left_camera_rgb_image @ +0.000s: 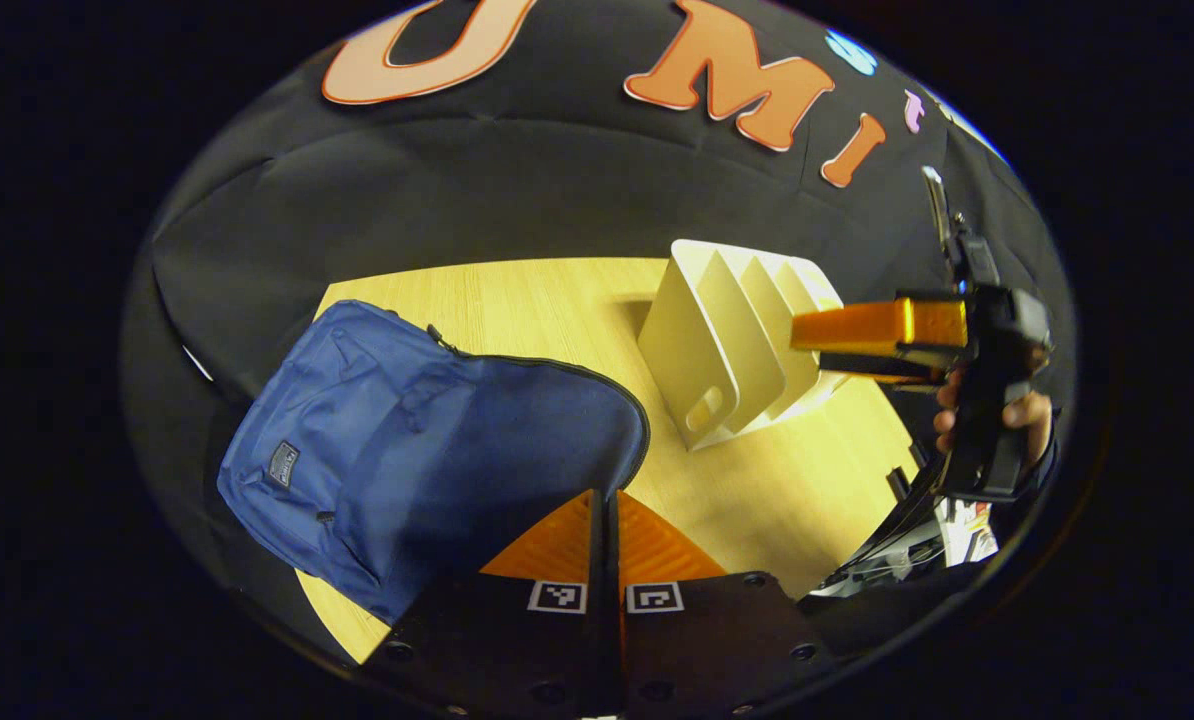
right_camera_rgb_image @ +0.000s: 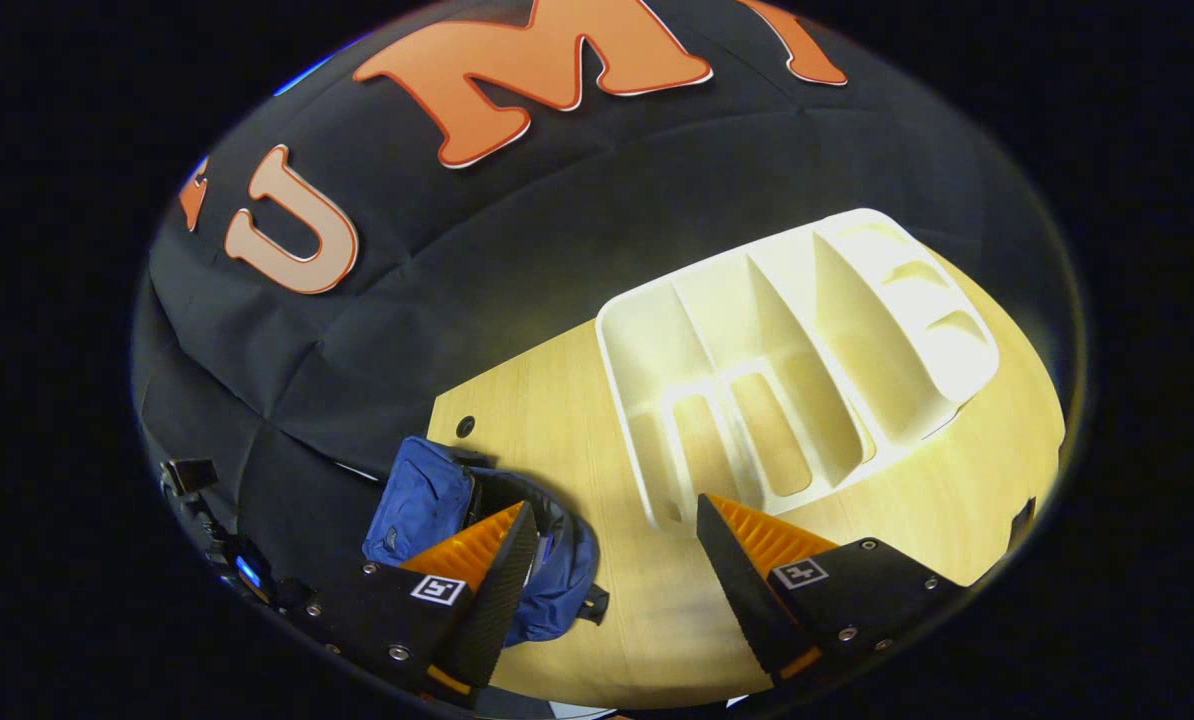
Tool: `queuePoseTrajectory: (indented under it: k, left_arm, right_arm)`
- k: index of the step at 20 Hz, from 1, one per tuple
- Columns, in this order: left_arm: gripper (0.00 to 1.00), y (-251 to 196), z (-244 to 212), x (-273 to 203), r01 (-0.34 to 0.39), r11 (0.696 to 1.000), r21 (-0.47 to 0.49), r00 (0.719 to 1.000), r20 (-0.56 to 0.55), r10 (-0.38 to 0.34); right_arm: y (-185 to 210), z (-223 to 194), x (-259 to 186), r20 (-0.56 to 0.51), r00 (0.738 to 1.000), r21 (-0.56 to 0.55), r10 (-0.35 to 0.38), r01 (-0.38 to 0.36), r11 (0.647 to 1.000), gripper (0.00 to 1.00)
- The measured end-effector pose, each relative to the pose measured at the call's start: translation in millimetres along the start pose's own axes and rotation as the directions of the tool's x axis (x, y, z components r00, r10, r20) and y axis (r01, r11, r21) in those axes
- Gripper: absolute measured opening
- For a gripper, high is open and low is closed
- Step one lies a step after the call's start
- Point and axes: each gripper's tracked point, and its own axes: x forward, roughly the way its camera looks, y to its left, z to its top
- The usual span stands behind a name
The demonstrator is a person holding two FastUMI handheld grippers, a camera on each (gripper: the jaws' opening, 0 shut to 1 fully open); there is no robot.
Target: Open the schoolbag, grab two books from the bookshelf and put them into the schoolbag.
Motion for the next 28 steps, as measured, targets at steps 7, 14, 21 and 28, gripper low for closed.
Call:
queuePoseTrajectory:
  k: [7, 14, 21, 28]
  left_arm:
    - [0.00, -12, -38, 30, -0.080, 0.996, -0.031, 0.995, -0.070, 0.078]
    - [0.10, -23, -52, 33, -0.246, 0.968, 0.039, 0.964, -0.094, 0.249]
    - [0.23, -83, -38, 22, -0.226, 0.971, 0.080, 0.973, -0.021, 0.228]
    - [0.33, -130, 35, -1, -0.185, 0.982, 0.030, 0.966, 0.191, 0.176]
  right_arm:
    - [-36, 18, -19, 0.049, 0.999, -0.074, -0.007, 0.011, 0.997, 0.95]
    - [-70, 28, -39, 0.098, 0.995, -0.140, -0.023, 0.037, 0.990, 0.96]
    - [-103, 29, -60, 0.139, 0.988, -0.228, -0.059, 0.090, 0.970, 0.97]
    - [-103, 64, -97, 0.280, 0.959, -0.273, -0.035, 0.115, 0.955, 0.97]
